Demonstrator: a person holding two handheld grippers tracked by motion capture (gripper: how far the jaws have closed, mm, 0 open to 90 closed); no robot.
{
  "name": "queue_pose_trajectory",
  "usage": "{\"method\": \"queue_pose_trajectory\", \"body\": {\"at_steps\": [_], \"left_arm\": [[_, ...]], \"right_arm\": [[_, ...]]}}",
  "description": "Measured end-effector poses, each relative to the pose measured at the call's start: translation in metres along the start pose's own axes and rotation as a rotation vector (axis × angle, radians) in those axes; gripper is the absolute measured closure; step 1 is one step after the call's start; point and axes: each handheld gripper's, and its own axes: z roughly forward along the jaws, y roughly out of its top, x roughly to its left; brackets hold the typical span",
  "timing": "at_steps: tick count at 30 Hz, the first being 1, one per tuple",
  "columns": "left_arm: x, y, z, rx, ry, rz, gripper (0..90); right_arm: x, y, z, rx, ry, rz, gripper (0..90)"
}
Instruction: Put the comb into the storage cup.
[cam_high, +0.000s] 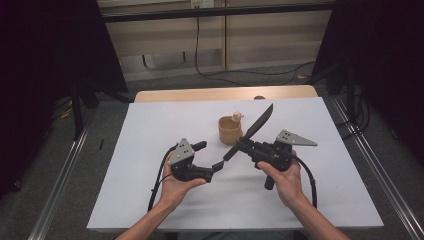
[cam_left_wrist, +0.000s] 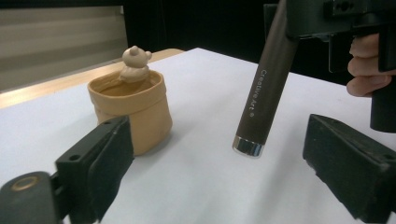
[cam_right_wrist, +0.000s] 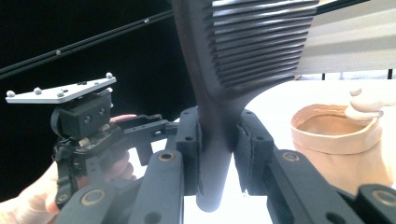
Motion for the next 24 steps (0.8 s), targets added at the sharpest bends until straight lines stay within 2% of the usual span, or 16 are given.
{"method": "queue_pose_trajectory", "body": {"at_steps": [5, 10, 17, 24], "left_arm": [[-0.001, 0.001, -0.009, -0.007, 0.031, 0.005, 5.1], [0.000, -0.001, -0.019, 0.001, 0.064, 0.032, 4.2], [0.002, -0.008, -0.034, -0.030, 0.105, 0.053, 3.4], [0.008, -0.017, -0.053, -0.040, 0.143, 0.035, 2.9]], "right_arm": [[0.000, 0.001, -0.001, -0.002, -0.002, -0.014, 73.3], [-0.002, 0.003, -0.002, -0.001, -0.013, -0.032, 73.3], [-0.003, 0.004, -0.004, 0.006, -0.026, -0.053, 73.3], [-0.004, 0.010, -0.007, 0.001, -0.045, -0.077, 73.3]]}}
